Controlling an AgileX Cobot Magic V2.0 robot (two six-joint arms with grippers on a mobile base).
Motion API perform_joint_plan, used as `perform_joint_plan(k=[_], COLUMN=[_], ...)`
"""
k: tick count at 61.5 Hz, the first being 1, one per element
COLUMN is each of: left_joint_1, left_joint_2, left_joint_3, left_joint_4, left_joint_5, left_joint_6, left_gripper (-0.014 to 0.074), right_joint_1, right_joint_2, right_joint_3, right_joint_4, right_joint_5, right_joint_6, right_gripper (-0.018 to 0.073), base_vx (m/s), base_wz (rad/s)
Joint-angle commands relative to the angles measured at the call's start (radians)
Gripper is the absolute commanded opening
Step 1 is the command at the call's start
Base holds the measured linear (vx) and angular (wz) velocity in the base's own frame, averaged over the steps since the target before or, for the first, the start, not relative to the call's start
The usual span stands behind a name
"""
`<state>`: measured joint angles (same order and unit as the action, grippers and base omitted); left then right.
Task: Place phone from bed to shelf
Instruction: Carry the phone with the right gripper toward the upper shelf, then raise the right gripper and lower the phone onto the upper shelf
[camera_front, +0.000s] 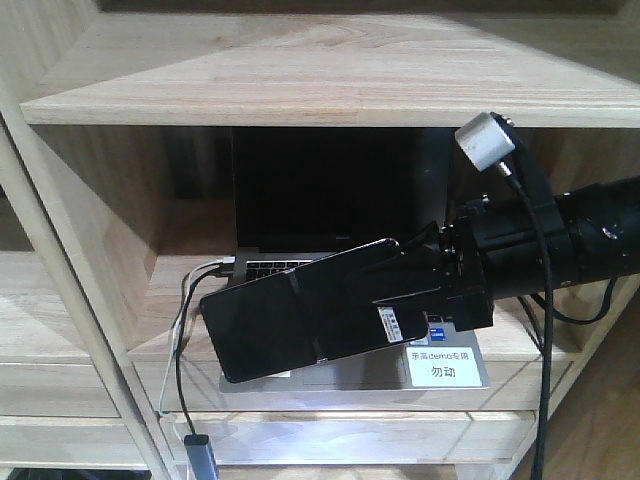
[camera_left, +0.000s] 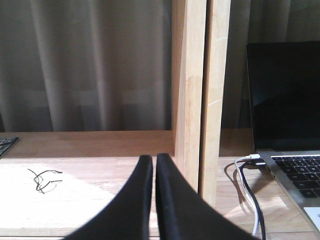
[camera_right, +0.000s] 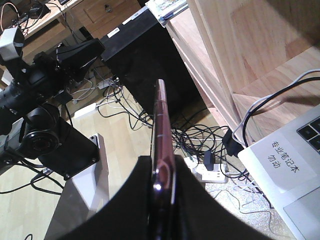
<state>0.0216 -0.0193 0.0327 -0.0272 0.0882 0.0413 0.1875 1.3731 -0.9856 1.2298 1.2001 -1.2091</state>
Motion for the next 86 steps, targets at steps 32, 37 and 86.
perform_joint_plan(k=[32,37,86], left_joint_1=[0.003,0.003,0.003], left_joint_2=[-0.006,-0.006,-0.006], left_joint_3=[-0.025,-0.025,-0.025], left_joint_4=[-0.01,-0.01,-0.01], left_joint_5=[-0.072,-0.072,-0.072], left_joint_6=[-0.009,-0.009,-0.009], left_gripper=[0.0001,0.0001,0.0001], right_joint_1=[-0.002,-0.002,0.022], right_joint_2=[-0.033,-0.033,0.146], right_joint_3=[-0.153,-0.208,-0.776], right_joint_4=[0.093,0.093,0.103], right_joint_5=[0.087,0.087,-0.163], right_joint_6=[0.042,0.075,0.156], right_gripper=[-0.0002,-0.0002,-0.0002], base_vx=[0.0,0.0,0.0], base_wz=[0.0,0.0,0.0])
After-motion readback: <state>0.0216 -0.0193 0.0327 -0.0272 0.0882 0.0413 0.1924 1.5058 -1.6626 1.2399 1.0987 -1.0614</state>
